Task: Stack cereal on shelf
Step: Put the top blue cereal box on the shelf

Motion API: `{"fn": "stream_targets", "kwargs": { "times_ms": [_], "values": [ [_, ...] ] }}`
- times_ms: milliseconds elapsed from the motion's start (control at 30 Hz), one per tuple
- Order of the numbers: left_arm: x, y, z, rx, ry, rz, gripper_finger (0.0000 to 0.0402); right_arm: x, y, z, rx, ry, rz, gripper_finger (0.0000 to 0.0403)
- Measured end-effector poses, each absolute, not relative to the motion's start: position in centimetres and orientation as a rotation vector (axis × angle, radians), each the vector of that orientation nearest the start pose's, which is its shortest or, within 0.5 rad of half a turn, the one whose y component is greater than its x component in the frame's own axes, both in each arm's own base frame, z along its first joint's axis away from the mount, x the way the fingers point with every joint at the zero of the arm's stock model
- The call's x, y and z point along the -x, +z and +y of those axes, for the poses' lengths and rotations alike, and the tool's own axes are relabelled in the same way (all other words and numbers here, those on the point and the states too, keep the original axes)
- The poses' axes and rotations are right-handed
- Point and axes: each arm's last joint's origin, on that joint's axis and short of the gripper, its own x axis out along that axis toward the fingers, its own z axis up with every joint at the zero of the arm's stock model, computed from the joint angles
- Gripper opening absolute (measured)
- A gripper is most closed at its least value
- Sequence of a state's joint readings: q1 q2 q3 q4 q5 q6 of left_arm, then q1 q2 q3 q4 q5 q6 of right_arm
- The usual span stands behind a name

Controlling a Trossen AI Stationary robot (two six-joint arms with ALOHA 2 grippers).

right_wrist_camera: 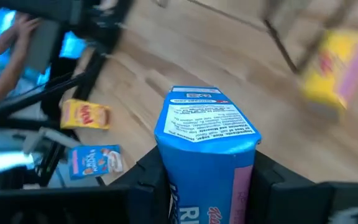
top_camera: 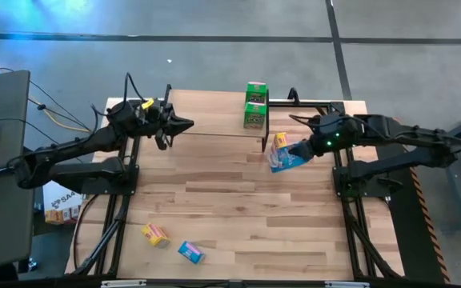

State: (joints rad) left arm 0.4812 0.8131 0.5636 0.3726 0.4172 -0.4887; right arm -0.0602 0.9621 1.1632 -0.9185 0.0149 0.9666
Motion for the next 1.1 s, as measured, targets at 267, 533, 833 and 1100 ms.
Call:
{"fn": "stream_targets", "kwargs": {
  "times_ms": [267, 533, 833, 1100],
  "values": [
    [-19.0, 31.2, 3.8, 0.527, 0.024, -0.184, 0.0124, -20.1, 38.6, -0.4, -0.666, -0.238, 0.664, 0.0110],
    [-24.4, 33.7, -0.1, 0.468, -0.053, -0.089, 0.0224, -22.8, 38.8, 0.2, -0.523, -0.084, 0.693, 0.0110],
    [-31.2, 33.0, -1.3, 0.398, -0.158, 0.192, 0.0247, -25.8, 37.6, 1.6, -0.440, 0.074, 0.715, 0.0110],
    [-34.0, 30.8, -1.6, 0.394, -0.208, 0.285, 0.0248, -27.7, 36.5, 2.7, -0.420, 0.113, 0.722, 0.0110]
  ]
}}
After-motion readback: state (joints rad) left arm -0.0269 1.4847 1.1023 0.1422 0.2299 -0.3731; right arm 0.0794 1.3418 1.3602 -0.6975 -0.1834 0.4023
